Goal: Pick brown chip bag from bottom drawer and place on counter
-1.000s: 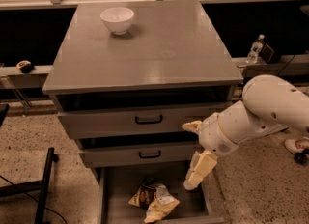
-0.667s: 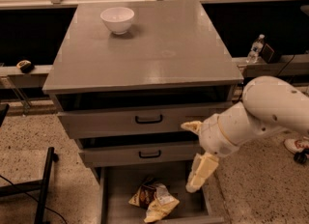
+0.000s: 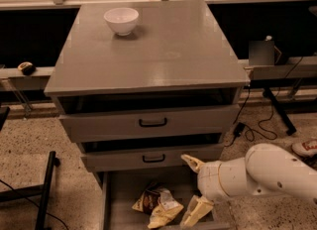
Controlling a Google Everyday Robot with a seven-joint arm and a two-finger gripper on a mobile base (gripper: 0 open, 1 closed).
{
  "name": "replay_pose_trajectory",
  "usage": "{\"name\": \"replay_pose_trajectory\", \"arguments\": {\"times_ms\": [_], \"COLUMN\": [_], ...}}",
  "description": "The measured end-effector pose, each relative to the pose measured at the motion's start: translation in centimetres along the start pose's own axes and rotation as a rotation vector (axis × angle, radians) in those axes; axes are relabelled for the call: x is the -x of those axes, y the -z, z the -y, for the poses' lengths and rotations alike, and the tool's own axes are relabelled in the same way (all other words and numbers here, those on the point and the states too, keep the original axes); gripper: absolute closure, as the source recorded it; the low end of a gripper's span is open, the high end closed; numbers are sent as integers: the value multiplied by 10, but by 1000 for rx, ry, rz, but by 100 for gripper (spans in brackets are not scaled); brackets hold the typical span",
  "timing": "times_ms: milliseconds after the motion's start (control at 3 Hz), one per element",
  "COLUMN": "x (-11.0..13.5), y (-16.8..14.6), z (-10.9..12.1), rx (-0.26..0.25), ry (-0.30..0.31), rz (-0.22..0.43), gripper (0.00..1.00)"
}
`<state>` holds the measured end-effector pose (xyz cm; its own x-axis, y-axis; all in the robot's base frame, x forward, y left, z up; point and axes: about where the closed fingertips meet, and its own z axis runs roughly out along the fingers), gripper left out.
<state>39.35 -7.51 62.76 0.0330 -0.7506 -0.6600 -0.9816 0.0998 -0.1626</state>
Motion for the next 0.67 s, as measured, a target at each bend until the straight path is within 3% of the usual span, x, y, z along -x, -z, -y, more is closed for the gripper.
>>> {"name": "replay_pose_trajectory", "arguments": {"times_ms": [333,667], "x": [-11,-19], "y": [3,-7], "z": [35,52], "rx": [-90,-98], "ry": [84,139], "rz": [91,93], "gripper": [0,0]}}
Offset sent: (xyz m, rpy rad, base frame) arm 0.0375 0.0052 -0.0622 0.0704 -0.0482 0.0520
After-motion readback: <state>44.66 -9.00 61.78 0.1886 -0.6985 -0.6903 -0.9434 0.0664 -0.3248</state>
